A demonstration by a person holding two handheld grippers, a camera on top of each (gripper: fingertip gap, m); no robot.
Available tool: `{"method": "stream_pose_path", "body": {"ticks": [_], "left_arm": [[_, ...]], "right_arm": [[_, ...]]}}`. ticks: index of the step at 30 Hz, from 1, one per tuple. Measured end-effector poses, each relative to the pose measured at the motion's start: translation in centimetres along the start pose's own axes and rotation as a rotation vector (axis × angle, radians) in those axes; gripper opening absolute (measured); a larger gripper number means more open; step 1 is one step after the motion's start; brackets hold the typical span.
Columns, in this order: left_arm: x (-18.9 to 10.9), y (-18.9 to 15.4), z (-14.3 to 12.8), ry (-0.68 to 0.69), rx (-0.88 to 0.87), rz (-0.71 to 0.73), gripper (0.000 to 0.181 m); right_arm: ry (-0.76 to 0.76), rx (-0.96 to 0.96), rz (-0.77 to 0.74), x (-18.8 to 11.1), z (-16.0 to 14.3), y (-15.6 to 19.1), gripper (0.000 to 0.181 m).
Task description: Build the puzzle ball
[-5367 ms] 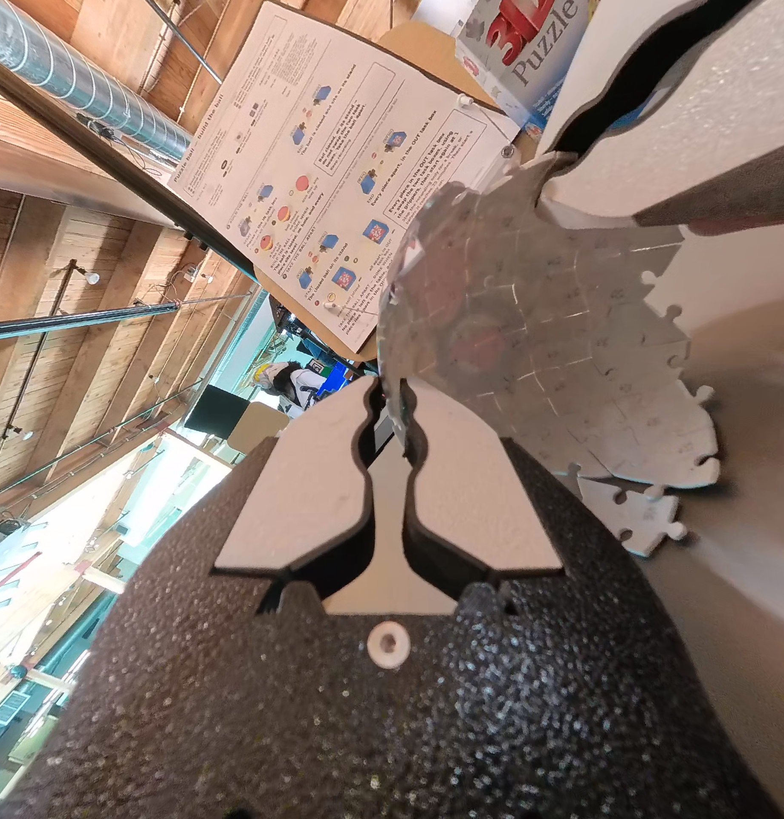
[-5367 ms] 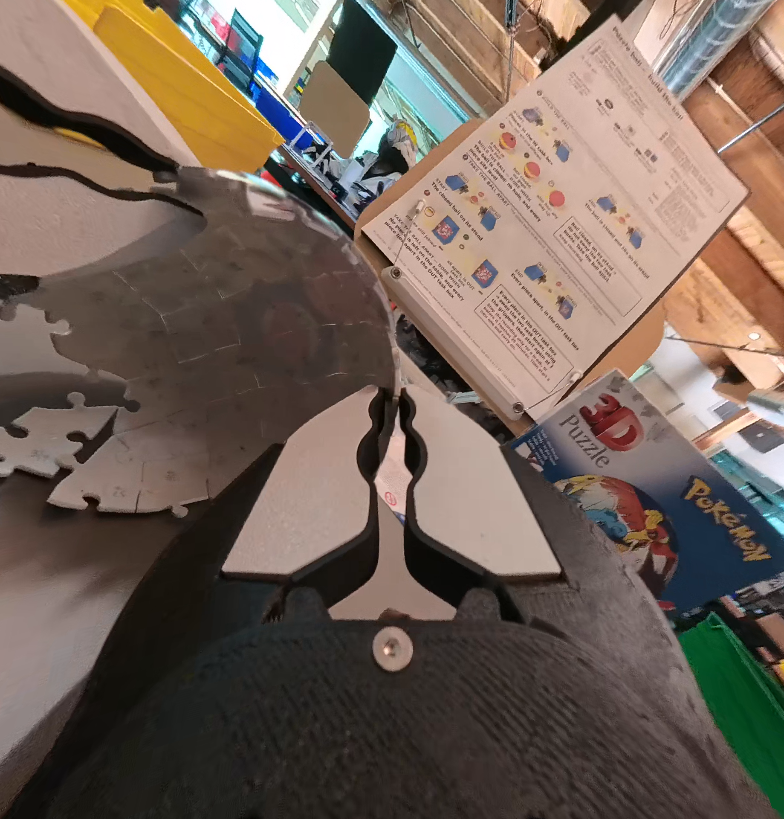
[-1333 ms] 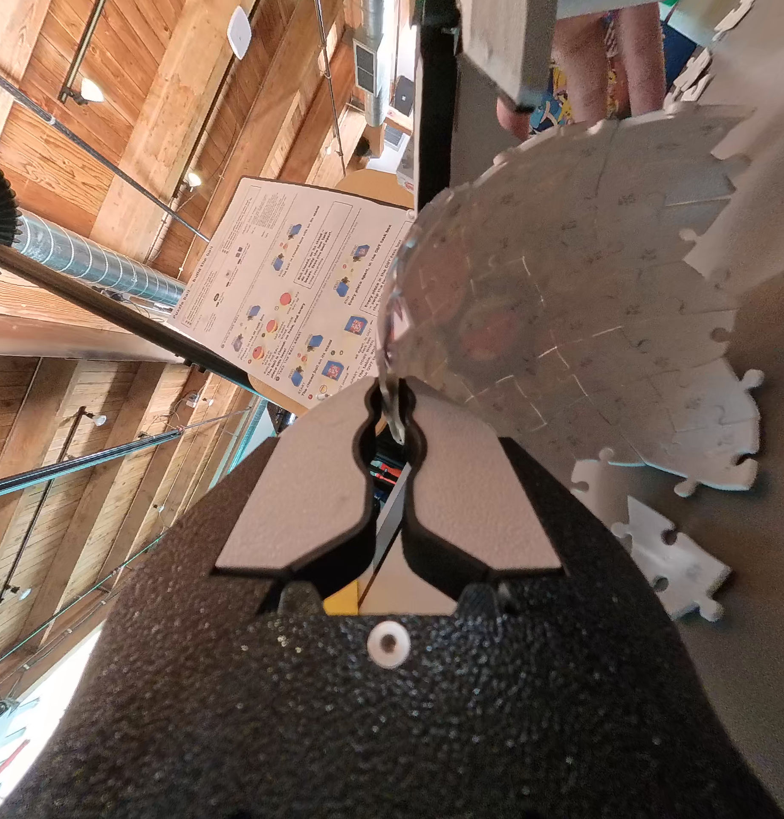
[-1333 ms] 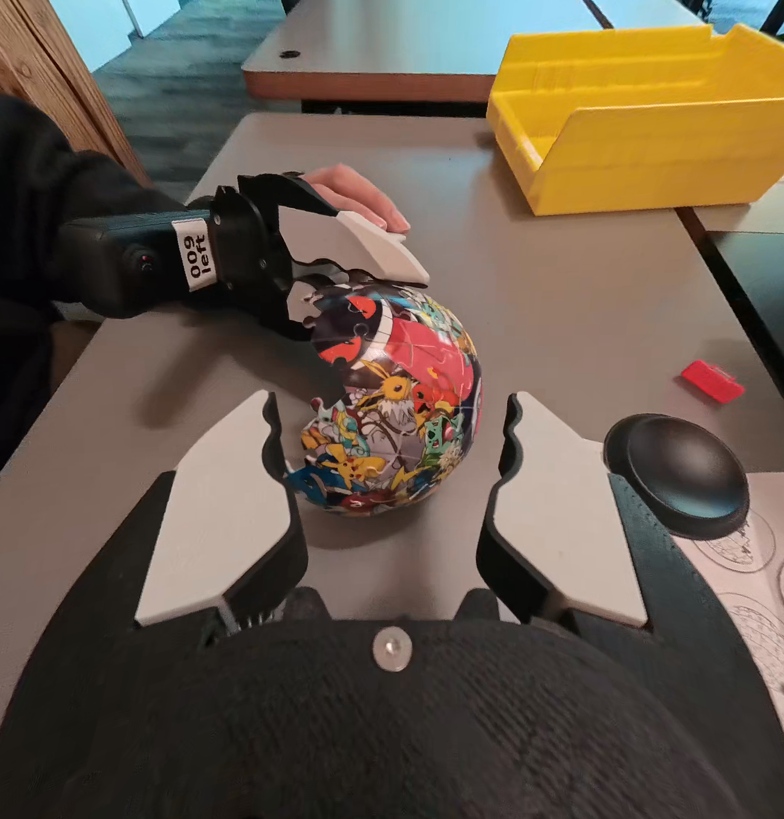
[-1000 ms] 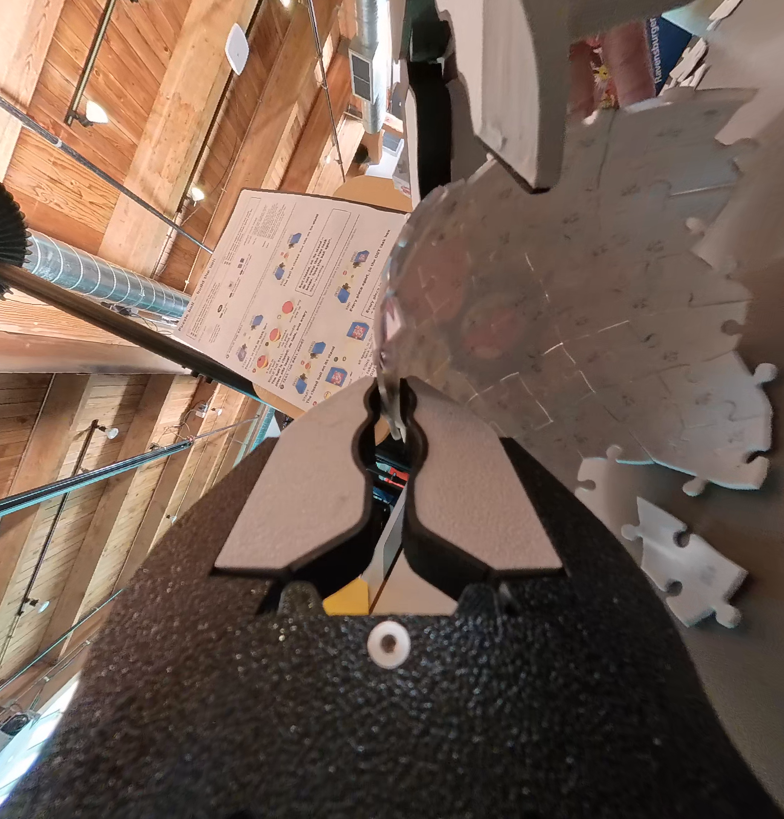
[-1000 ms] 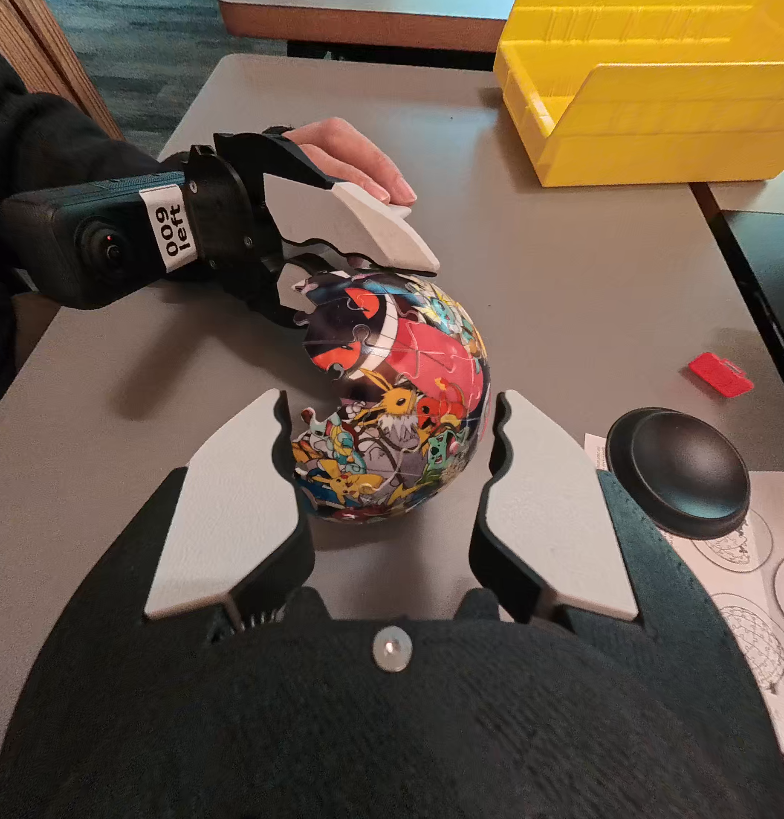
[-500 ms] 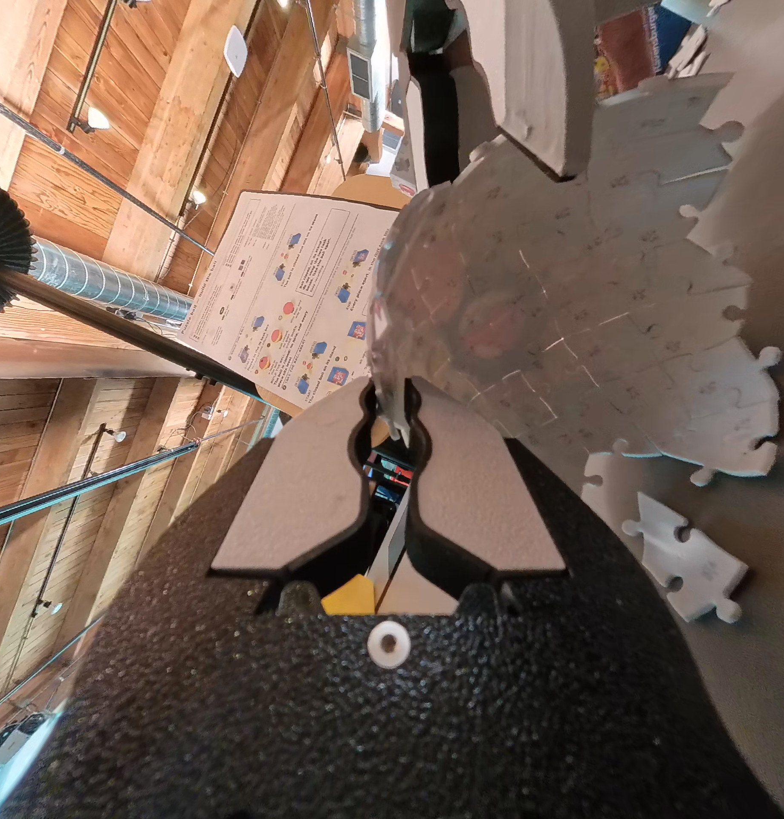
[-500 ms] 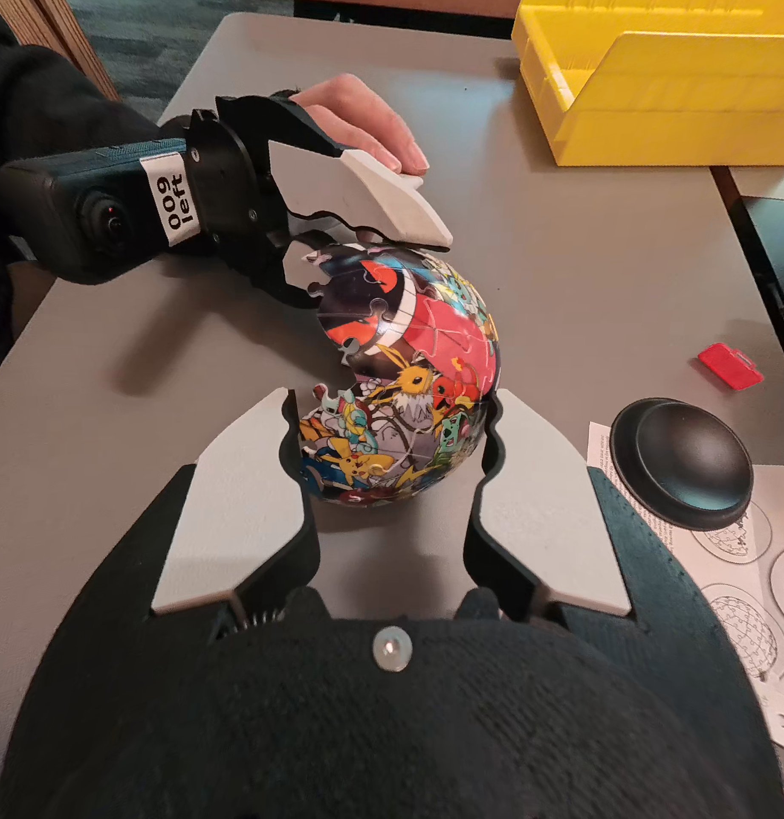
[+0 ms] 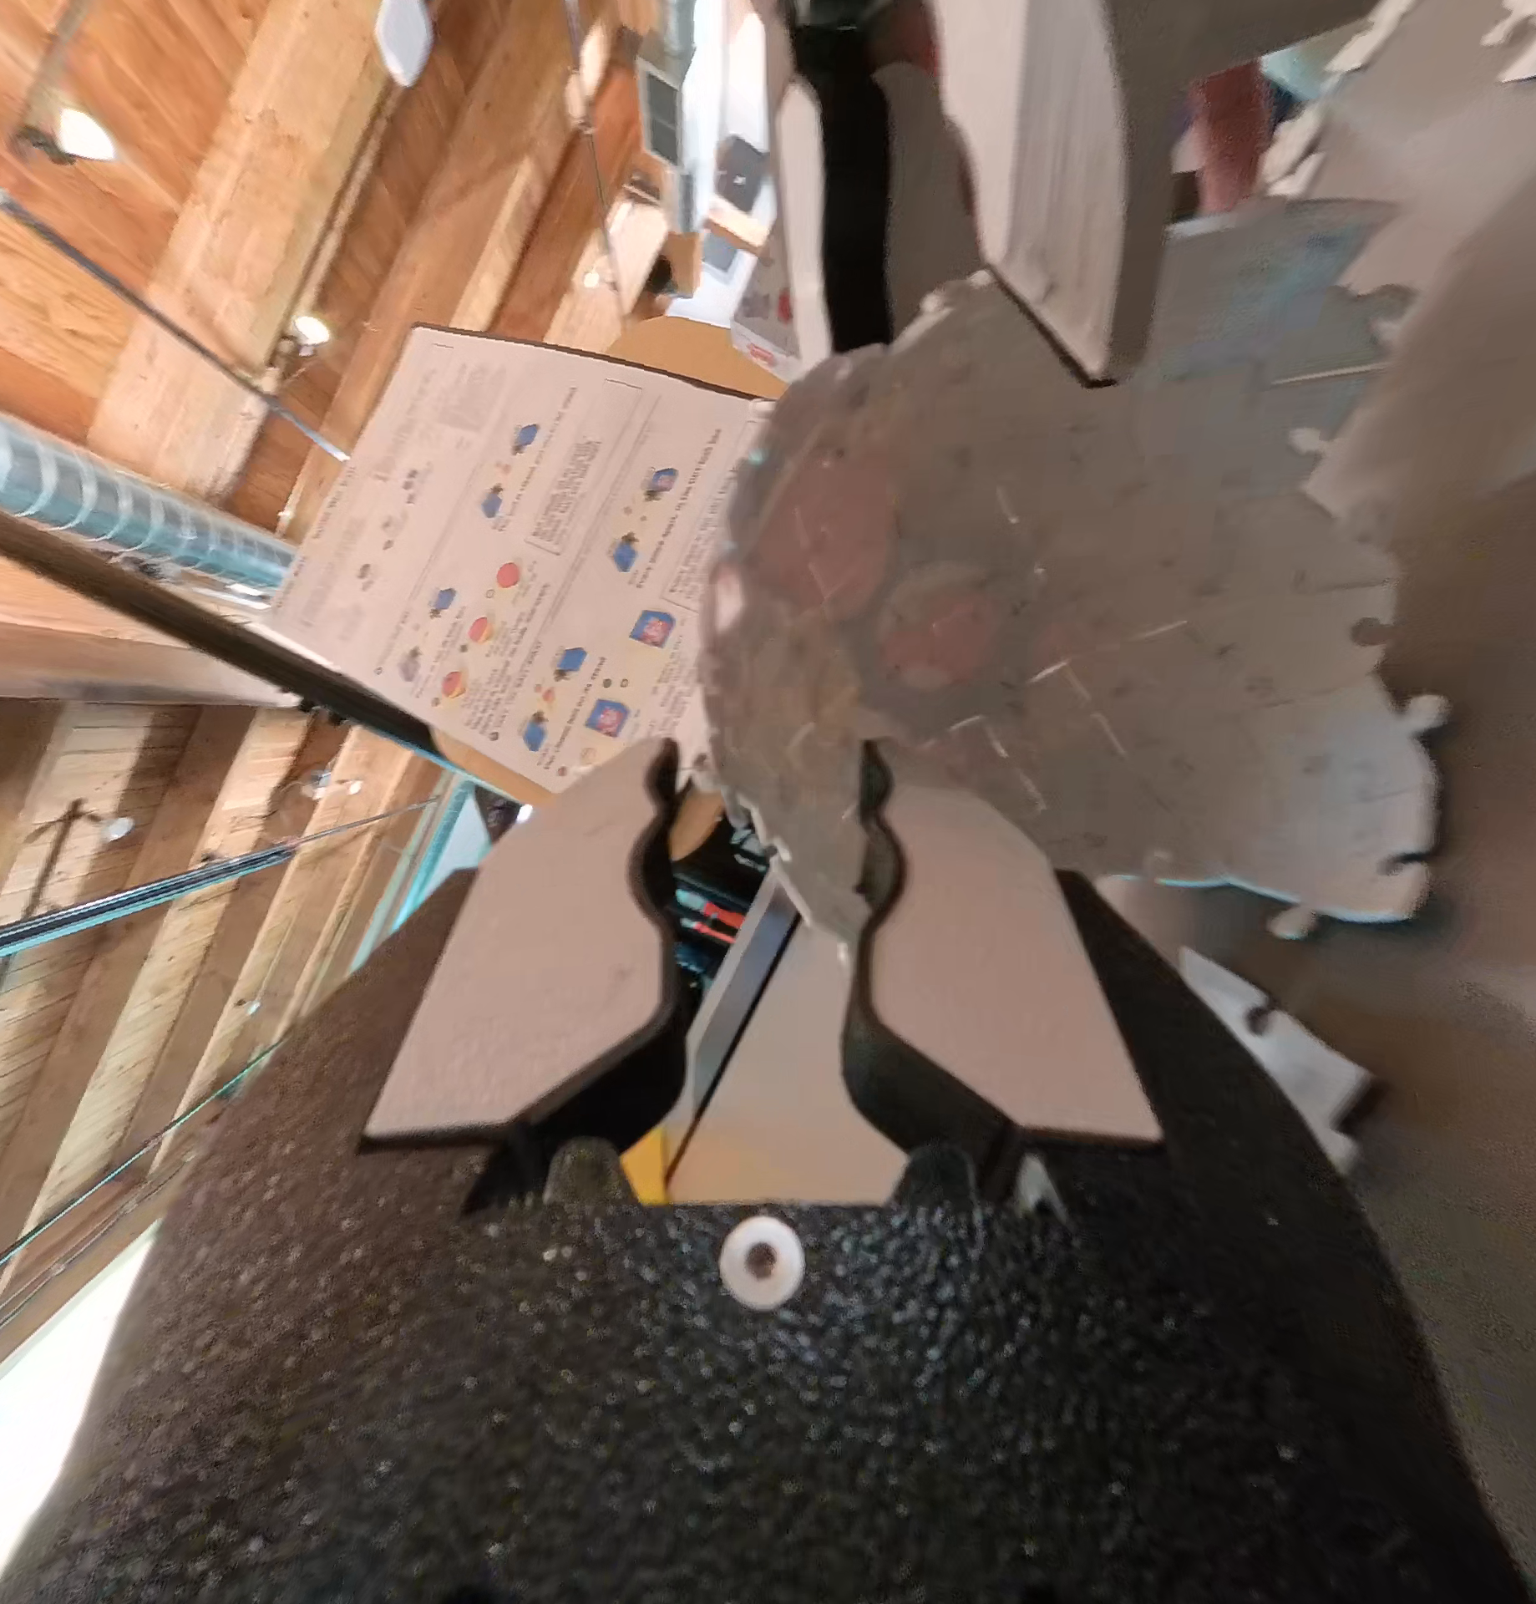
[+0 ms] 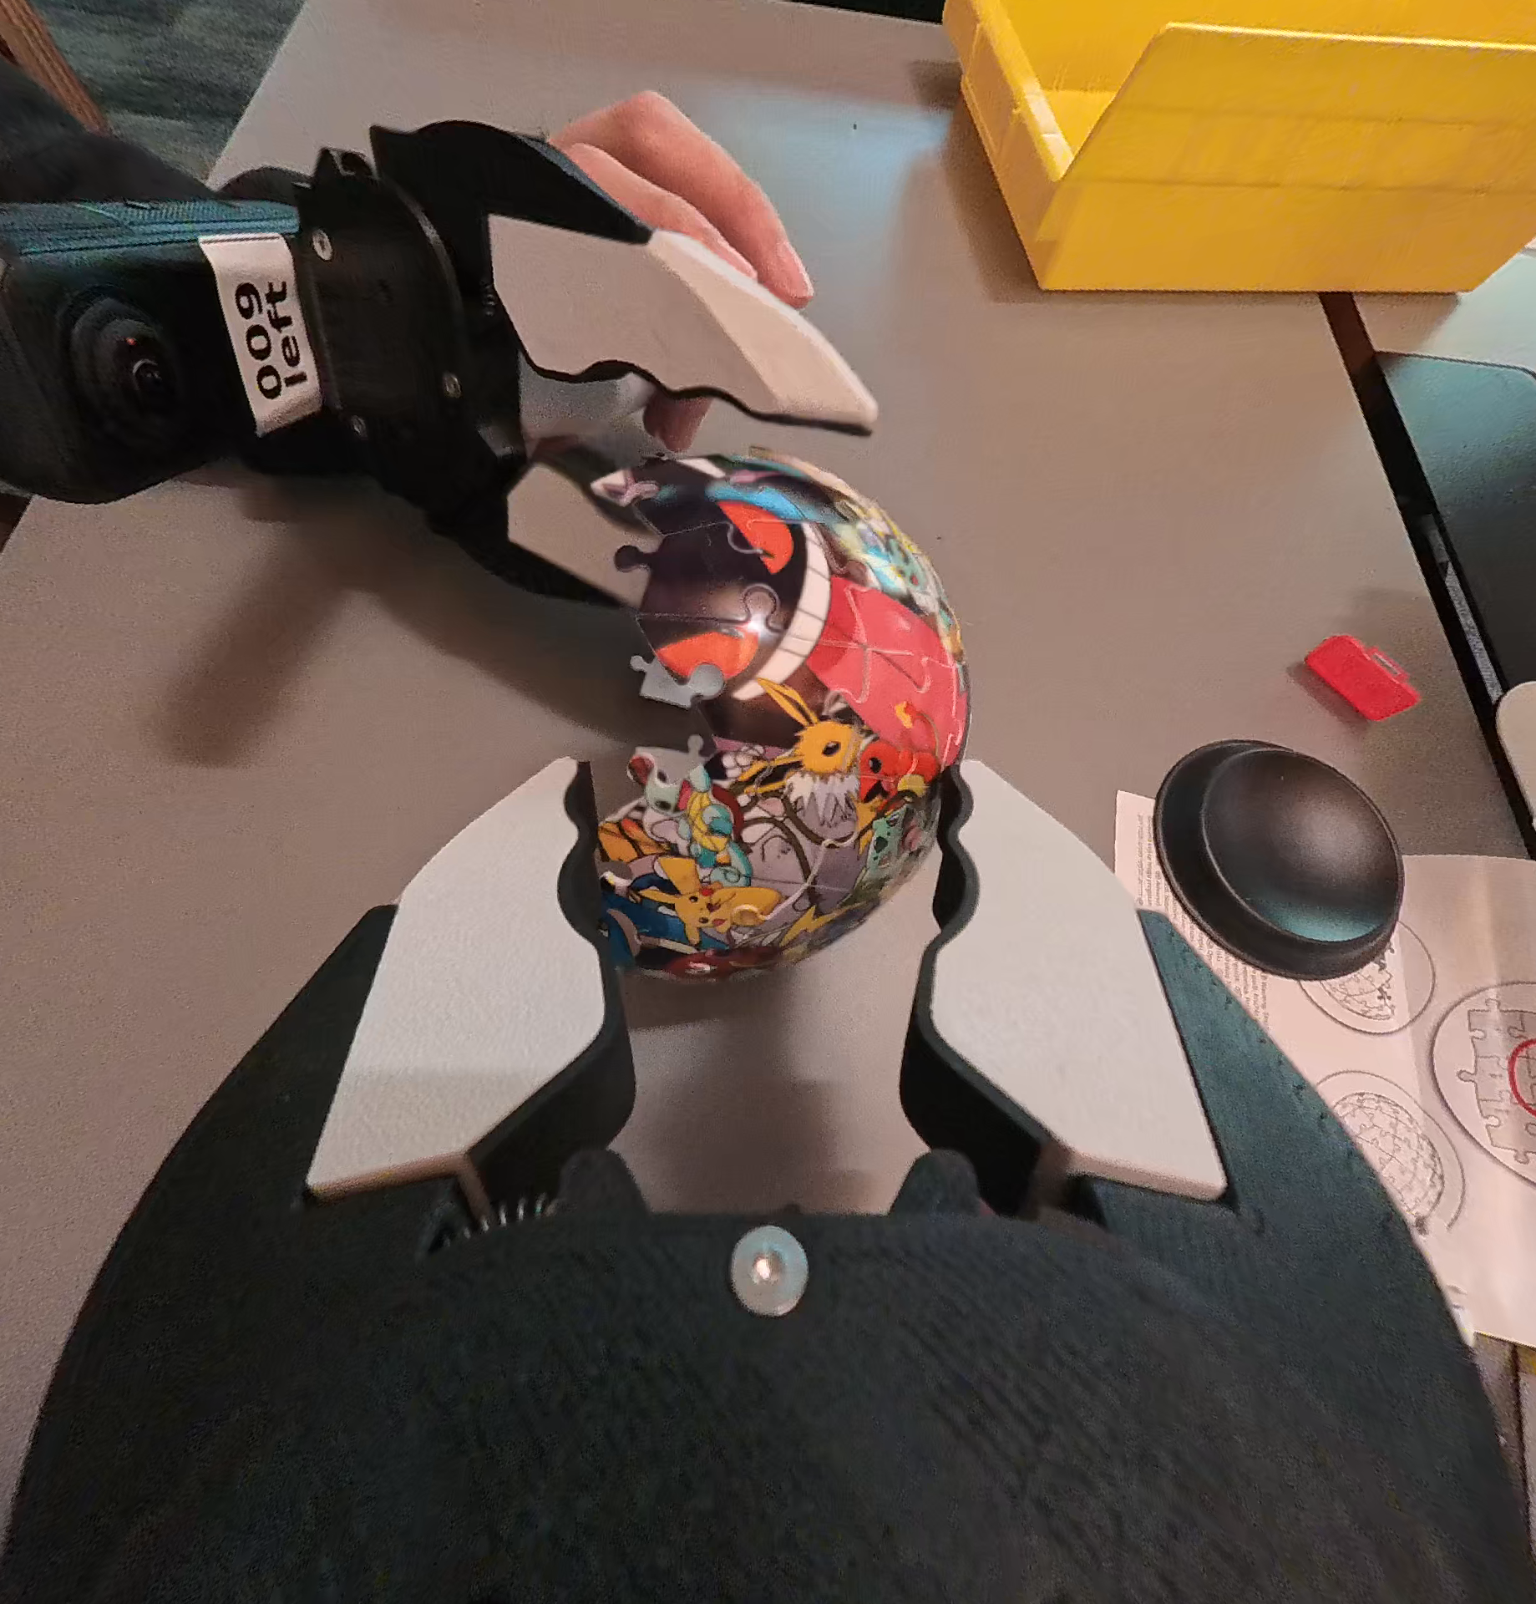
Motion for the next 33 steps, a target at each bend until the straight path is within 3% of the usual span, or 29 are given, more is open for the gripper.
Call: {"method": "stream_pose_path", "body": {"ticks": [4, 11, 19, 24, 28, 33], "left_arm": [[-0.1, -0.5, 0.1, 0.01, 0.02, -0.022, 0.033], [-0.2, -0.5, 0.1, 0.003, -0.035, -0.051, 0.041], [-0.1, -0.5, 0.0, 0.006, -0.073, -0.063, 0.036], [0.1, -0.3, 0.3, 0.029, -0.003, -0.007, 0.025], [0.0, 0.2, 0.7, 0.019, 0.032, 0.065, 0.004], [0.0, 0.1, 0.8, 0.023, 0.071, 0.08, 0.003]], "right_arm": [[-0.003, 0.0, -0.008, 0.0, -0.1, -0.1, 0.075], [0.002, -0.019, -0.035, -0.1, -0.1, -0.3, 0.072], [0.024, -0.041, -0.05, 0.0, -0.1, -0.3, 0.071], [0.034, -0.056, -0.059, 0.0, -0.2, -0.3, 0.07], [0.028, -0.051, -0.066, 0.0, -0.1, -0.4, 0.068], [-0.016, -0.136, -0.146, -0.2, 1.0, -0.5, 0.072]]}}
Point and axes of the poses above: each gripper's, where its closed fingertips meet, x out along the fingers, z out of its top, y = z × x across the jaws, the point moved 6 cm from there along -x, back along the fingers, and after that the axes turned 7 degrees about -z, right-handed, at the moved point
